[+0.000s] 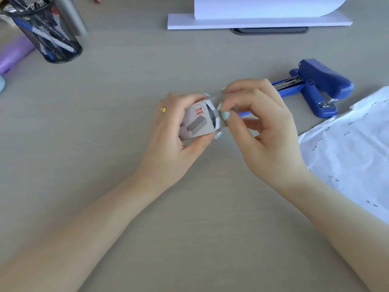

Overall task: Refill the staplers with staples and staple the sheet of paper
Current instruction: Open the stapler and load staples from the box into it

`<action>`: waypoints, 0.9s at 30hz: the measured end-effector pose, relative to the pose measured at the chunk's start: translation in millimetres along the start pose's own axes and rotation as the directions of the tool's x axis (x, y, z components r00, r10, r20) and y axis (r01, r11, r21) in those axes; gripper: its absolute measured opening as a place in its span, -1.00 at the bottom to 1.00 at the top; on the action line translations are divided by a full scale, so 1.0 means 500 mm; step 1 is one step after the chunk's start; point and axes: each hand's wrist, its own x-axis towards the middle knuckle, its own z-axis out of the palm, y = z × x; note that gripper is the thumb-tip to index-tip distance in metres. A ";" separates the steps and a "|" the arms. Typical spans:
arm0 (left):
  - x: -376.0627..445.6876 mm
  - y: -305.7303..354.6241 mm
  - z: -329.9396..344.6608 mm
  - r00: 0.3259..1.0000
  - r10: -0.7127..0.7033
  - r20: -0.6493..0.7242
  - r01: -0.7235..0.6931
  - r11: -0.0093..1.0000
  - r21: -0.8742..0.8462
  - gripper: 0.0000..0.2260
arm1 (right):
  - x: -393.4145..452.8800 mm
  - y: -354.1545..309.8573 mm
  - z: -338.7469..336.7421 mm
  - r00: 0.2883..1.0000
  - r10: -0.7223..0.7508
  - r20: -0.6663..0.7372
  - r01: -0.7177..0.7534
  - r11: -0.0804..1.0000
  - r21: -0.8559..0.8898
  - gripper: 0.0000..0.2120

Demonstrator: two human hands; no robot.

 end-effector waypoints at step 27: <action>0.090 0.040 -0.049 0.940 -0.098 0.326 -0.170 0.694 0.699 -0.89 | 0.002 0.023 0.013 0.874 0.458 0.165 -0.485 0.799 0.355 -0.75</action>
